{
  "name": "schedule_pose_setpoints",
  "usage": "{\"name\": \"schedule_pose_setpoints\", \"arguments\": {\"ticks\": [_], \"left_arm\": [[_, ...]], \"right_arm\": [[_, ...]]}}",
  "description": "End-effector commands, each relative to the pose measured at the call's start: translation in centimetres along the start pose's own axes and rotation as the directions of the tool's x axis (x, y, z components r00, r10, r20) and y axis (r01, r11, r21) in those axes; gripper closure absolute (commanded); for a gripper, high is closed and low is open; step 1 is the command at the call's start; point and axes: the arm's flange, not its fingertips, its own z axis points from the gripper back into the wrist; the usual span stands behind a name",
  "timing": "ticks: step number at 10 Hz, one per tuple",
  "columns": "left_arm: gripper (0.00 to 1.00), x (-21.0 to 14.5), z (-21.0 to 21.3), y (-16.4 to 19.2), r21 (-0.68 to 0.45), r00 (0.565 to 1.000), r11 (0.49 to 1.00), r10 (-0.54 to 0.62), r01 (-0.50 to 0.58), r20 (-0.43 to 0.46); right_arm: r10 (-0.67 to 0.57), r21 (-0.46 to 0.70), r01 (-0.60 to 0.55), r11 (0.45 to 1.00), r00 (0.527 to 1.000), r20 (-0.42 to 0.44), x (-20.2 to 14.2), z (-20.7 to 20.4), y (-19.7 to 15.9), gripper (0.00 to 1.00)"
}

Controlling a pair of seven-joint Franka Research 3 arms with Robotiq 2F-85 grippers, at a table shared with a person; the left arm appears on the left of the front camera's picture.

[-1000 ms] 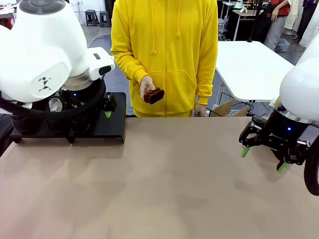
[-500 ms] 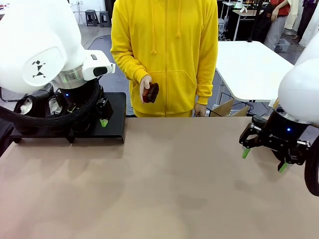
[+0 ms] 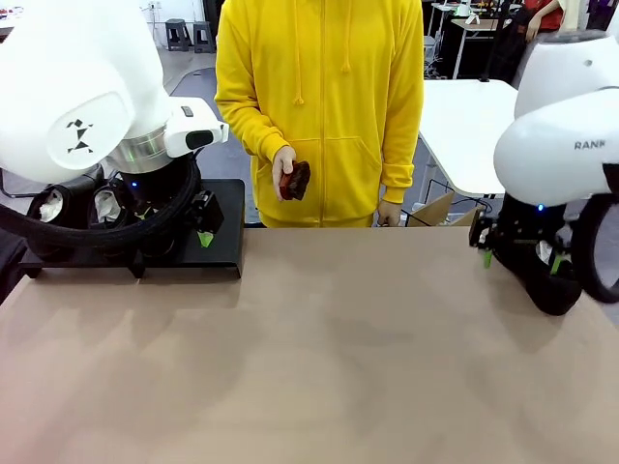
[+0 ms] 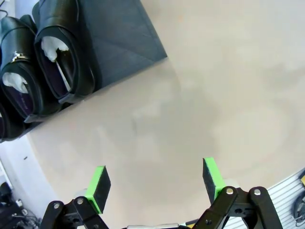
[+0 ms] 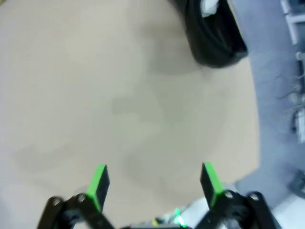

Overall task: Organize the shoes by placing them on the stand.
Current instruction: Pick up one Shoe and place it in the middle of the table.

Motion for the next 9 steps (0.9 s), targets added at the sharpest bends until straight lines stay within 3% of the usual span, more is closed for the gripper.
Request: {"name": "schedule_pose_setpoints", "arguments": {"ticks": [1,4,5,9], "left_arm": [[0.00,-0.1,0.0,0.2,-0.008,1.000,1.000,0.003,-0.003,0.012],[0.00,-0.1,0.0,0.2,-0.008,1.000,1.000,0.003,-0.003,0.012],[0.00,-0.1,0.0,0.2,-0.008,1.000,1.000,0.003,-0.003,0.012],[0.00,-0.1,0.0,0.2,-0.008,1.000,1.000,0.003,-0.003,0.012]], "right_arm": [[0.015,0.001,-0.015,1.000,1.000,-0.018,4.8,-0.5,-0.8,0.00],[-0.204,0.139,0.233,0.962,0.959,-0.197,9.8,-4.3,-3.6,0.00],[-0.071,0.024,0.072,0.997,0.995,-0.064,7.2,-2.7,-3.1,0.00],[-0.089,0.045,0.093,0.995,0.992,-0.094,8.3,-3.2,-3.1,0.00]]}}
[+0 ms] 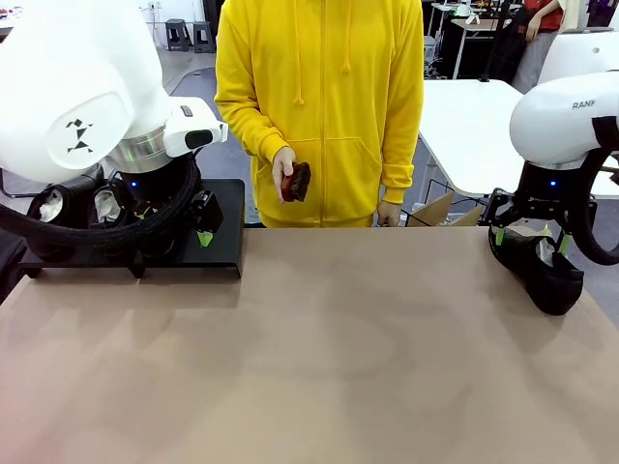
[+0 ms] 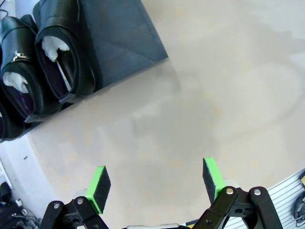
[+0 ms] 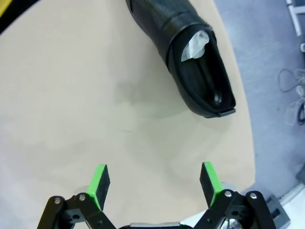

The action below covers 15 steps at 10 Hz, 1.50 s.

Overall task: Organize the shoes by placing them on the stand.
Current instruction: Pick up one Shoe and place it in the middle of the table.

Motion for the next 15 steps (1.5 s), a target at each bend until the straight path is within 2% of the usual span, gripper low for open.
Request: {"name": "schedule_pose_setpoints", "arguments": {"ticks": [1,3,5,7,8,12,15], "left_arm": [[0.00,-0.2,0.0,0.2,-0.009,1.000,1.000,0.001,-0.001,0.012],[0.00,-0.2,0.0,0.2,-0.009,1.000,1.000,0.001,-0.001,0.012],[0.00,-0.2,0.0,0.2,-0.009,1.000,1.000,0.001,-0.001,0.012],[0.00,-0.2,0.0,0.2,-0.009,1.000,1.000,0.001,-0.001,0.012],[0.00,-0.2,0.0,0.2,-0.009,1.000,1.000,0.001,-0.001,0.012],[0.00,-0.2,0.0,0.2,-0.009,1.000,1.000,0.001,-0.001,0.012],[0.00,-0.2,0.0,0.2,-0.009,1.000,1.000,0.001,-0.001,0.012]], "right_arm": [[0.099,-0.005,-0.099,0.995,0.995,0.025,1.2,-0.7,-1.0,0.00],[0.266,0.021,-0.268,0.963,0.962,0.069,2.6,-2.0,-2.5,0.00],[0.483,0.093,-0.493,0.865,0.868,0.112,3.6,-3.6,-4.0,0.00],[0.594,0.093,-0.609,0.788,0.791,0.144,4.3,-5.3,-4.7,0.00],[0.619,0.127,-0.634,0.762,0.772,0.142,4.5,-6.2,-5.1,0.00],[0.620,0.168,-0.652,0.740,0.757,0.208,4.5,-8.9,-5.4,0.00],[0.619,0.166,-0.654,0.738,0.754,0.219,5.2,-11.1,-4.8,0.00]]}}
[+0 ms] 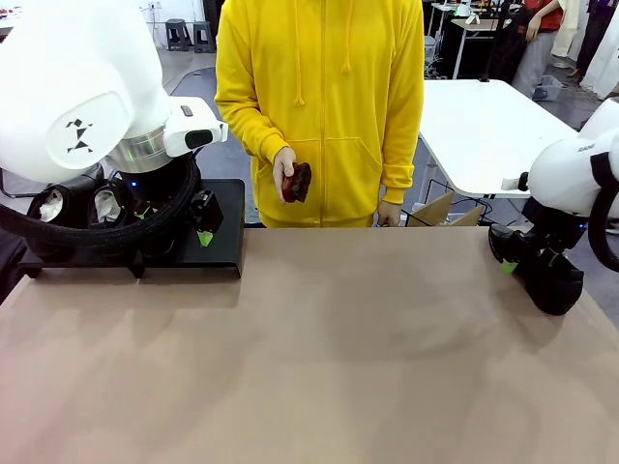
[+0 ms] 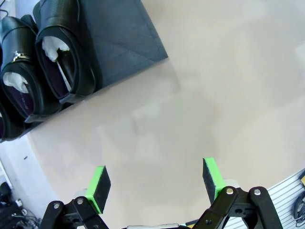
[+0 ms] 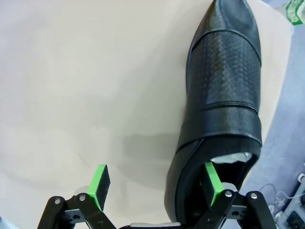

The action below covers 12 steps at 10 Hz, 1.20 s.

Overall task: Organize the shoes by placing them on the stand.
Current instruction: Pick up one Shoe and place it in the middle of the table.

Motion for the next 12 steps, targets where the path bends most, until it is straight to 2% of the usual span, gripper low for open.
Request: {"name": "schedule_pose_setpoints", "arguments": {"ticks": [1,3,4,5,9,12], "left_arm": [[0.00,-0.16,-0.02,0.16,-0.009,1.000,1.000,0.001,-0.001,0.011],[0.00,-0.16,-0.02,0.16,-0.009,1.000,1.000,0.001,-0.001,0.011],[0.00,-0.16,-0.02,0.16,-0.009,1.000,1.000,0.001,-0.001,0.011],[0.00,-0.16,-0.02,0.16,-0.009,1.000,1.000,0.001,-0.001,0.011],[0.00,-0.16,-0.02,0.16,-0.009,1.000,1.000,0.001,-0.001,0.011],[0.00,-0.16,-0.02,0.16,-0.009,1.000,1.000,0.001,-0.001,0.011]], "right_arm": [[0.038,0.030,-0.039,0.999,0.999,0.017,0.23,-1.81,-0.46,0.00],[0.033,0.032,-0.033,0.999,0.999,0.000,0.56,-2.38,-0.49,0.00],[0.026,0.015,-0.026,1.000,1.000,0.000,0.62,-2.17,-0.53,0.05],[0.019,0.003,-0.019,1.000,1.000,0.005,0.62,-1.90,-0.55,0.21],[-0.005,-0.017,0.005,1.000,1.000,-0.007,0.25,-1.65,-0.71,1.00],[-0.023,-0.056,0.022,0.998,1.000,-0.008,0.16,-1.40,-0.95,1.00]]}}
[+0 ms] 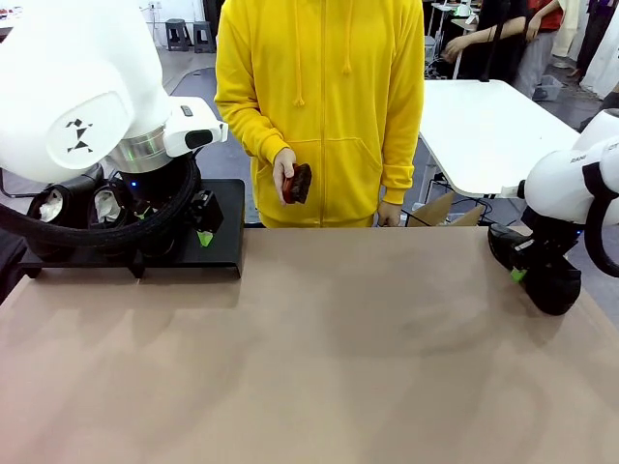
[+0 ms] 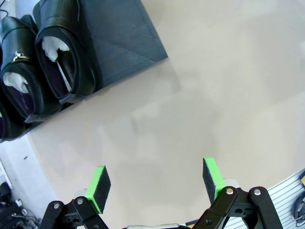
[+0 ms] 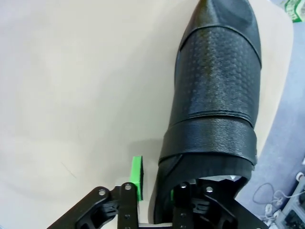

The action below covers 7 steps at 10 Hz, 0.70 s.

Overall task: Organize the shoes by placing them on the stand.
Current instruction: Pick up one Shoe and place it in the middle of the table.

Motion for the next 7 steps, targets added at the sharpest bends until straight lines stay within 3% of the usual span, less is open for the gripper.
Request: {"name": "schedule_pose_setpoints", "arguments": {"ticks": [1,5,6,7], "left_arm": [[0.00,-0.2,0.0,0.2,-0.009,1.000,1.000,0.001,-0.001,0.011],[0.00,-0.2,0.0,0.2,-0.009,1.000,1.000,0.001,-0.001,0.011],[0.00,-0.2,0.0,0.2,-0.009,1.000,1.000,0.001,-0.001,0.011],[0.00,-0.2,0.0,0.2,-0.009,1.000,1.000,0.001,-0.001,0.011]], "right_arm": [[-0.023,-0.041,0.024,0.999,1.000,0.009,-0.2,0.5,0.2,1.00],[-0.074,-0.112,0.073,0.991,0.997,-0.002,-0.5,2.1,0.1,1.00],[-0.224,-0.173,0.212,0.962,0.973,-0.055,-0.4,4.9,0.7,1.00],[-0.337,-0.200,0.326,0.924,0.941,-0.026,-0.8,8.4,2.1,1.00]]}}
